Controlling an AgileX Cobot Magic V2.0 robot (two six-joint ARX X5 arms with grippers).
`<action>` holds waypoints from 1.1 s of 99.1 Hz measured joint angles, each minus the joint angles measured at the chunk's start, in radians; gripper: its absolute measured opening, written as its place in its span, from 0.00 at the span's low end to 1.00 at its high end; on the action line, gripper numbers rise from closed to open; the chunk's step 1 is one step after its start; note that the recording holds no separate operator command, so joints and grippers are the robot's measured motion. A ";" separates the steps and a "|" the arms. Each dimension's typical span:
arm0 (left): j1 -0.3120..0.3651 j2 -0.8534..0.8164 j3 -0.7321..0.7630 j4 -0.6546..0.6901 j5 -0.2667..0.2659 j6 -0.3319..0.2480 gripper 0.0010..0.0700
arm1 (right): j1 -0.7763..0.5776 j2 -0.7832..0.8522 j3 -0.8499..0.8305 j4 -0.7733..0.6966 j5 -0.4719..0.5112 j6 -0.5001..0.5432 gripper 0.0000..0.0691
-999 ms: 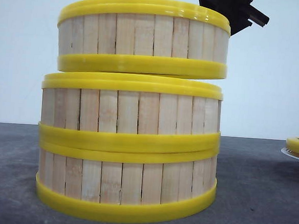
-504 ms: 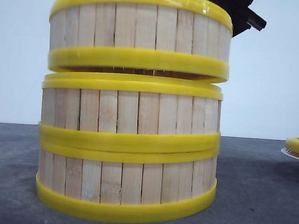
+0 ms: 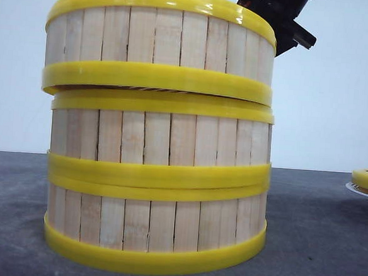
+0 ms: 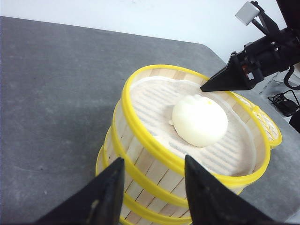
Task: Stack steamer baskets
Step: 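Lift the basket with the right gripper and carry it over the stack, then lower the held basket onto the stack top and open the right gripper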
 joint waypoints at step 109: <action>0.000 0.000 0.000 0.000 0.000 0.018 0.32 | -0.020 0.006 0.002 -0.030 0.058 -0.030 0.05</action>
